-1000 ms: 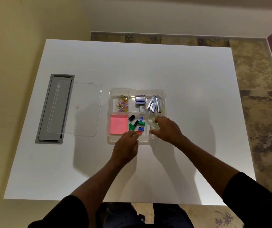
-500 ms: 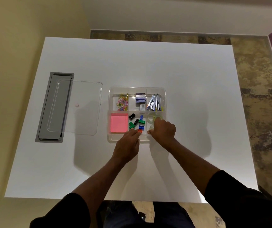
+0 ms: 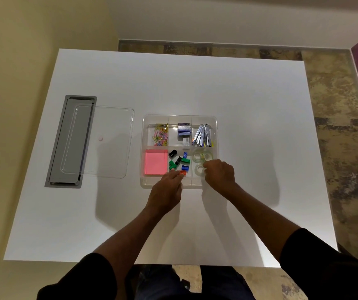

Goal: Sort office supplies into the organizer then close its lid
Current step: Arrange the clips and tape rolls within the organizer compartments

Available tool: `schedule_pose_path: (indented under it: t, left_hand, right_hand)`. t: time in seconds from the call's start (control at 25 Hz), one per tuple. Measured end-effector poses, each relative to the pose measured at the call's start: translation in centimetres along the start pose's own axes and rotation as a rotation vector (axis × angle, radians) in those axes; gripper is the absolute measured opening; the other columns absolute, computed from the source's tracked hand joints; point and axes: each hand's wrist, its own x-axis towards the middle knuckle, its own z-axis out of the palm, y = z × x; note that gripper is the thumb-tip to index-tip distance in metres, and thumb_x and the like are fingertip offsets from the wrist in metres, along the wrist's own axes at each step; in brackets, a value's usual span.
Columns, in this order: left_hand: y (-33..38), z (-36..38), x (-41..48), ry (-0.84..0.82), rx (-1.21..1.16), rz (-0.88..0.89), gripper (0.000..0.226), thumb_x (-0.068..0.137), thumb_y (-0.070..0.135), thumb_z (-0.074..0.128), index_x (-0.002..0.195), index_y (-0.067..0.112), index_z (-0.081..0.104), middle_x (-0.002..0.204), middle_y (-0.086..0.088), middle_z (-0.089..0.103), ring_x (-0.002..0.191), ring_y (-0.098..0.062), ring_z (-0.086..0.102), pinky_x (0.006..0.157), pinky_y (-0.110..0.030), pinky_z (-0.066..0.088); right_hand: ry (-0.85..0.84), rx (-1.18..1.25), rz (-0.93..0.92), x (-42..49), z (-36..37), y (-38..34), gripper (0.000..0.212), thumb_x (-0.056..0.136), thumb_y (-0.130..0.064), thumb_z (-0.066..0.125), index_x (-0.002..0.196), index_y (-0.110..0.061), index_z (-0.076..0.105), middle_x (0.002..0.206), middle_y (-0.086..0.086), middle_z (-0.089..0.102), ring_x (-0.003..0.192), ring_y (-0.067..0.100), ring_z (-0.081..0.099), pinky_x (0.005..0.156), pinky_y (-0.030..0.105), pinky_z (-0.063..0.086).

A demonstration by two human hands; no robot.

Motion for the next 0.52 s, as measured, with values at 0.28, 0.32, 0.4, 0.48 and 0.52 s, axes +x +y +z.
schedule_pose_path:
  t: [0.28, 0.32, 0.4, 0.48, 0.52]
  left_hand:
    - [0.1, 0.1, -0.1, -0.015, -0.025, -0.001, 0.047, 0.102, 0.014, 0.06, 0.149, 0.012, 0.058, 0.151, -0.013, 0.062, 0.14, -0.029, 0.058, 0.109, -0.04, 0.057]
    - [0.1, 0.1, -0.2, -0.025, -0.03, -0.002, 0.049, 0.102, 0.017, 0.061, 0.151, 0.013, 0.057, 0.152, -0.012, 0.061, 0.142, -0.029, 0.056, 0.111, -0.04, 0.056]
    - [0.1, 0.0, -0.4, -0.044, -0.038, 0.0, 0.053, 0.101, 0.022, 0.064, 0.153, 0.014, 0.054, 0.156, -0.01, 0.058, 0.147, -0.028, 0.051, 0.113, -0.042, 0.053]
    - [0.1, -0.1, -0.5, -0.056, -0.045, 0.005, 0.056, 0.101, 0.024, 0.064, 0.155, 0.015, 0.051, 0.159, -0.009, 0.055, 0.151, -0.028, 0.047, 0.115, -0.045, 0.052]
    - [0.2, -0.2, -0.5, -0.058, -0.05, 0.006, 0.057, 0.101, 0.024, 0.064, 0.156, 0.015, 0.051, 0.159, -0.009, 0.055, 0.152, -0.028, 0.045, 0.117, -0.046, 0.051]
  right_hand:
    - [0.03, -0.036, -0.094, 0.3, 1.5, -0.4, 0.023, 0.096, -0.015, 0.069, 0.118, -0.016, 0.077, 0.106, 0.002, 0.076, 0.09, 0.023, 0.074, 0.076, 0.033, 0.057]
    - [0.036, -0.054, -0.123, 0.2, 1.5, -0.4, 0.023, 0.097, -0.014, 0.069, 0.118, -0.017, 0.077, 0.107, 0.003, 0.075, 0.09, 0.023, 0.074, 0.077, 0.034, 0.058]
    - [0.037, -0.051, -0.18, 0.1, 1.6, -0.4, 0.023, 0.098, -0.015, 0.069, 0.119, -0.019, 0.078, 0.113, 0.003, 0.074, 0.095, 0.023, 0.073, 0.08, 0.034, 0.059]
    - [0.018, -0.017, -0.209, 0.0, 1.5, -0.4, 0.027, 0.098, -0.015, 0.07, 0.123, -0.022, 0.078, 0.119, 0.001, 0.074, 0.102, 0.021, 0.071, 0.083, 0.032, 0.056]
    - [0.001, 0.011, -0.209, 0.0, 1.5, -0.4, 0.029, 0.097, -0.015, 0.07, 0.124, -0.023, 0.077, 0.122, 0.001, 0.074, 0.105, 0.021, 0.07, 0.084, 0.032, 0.055]
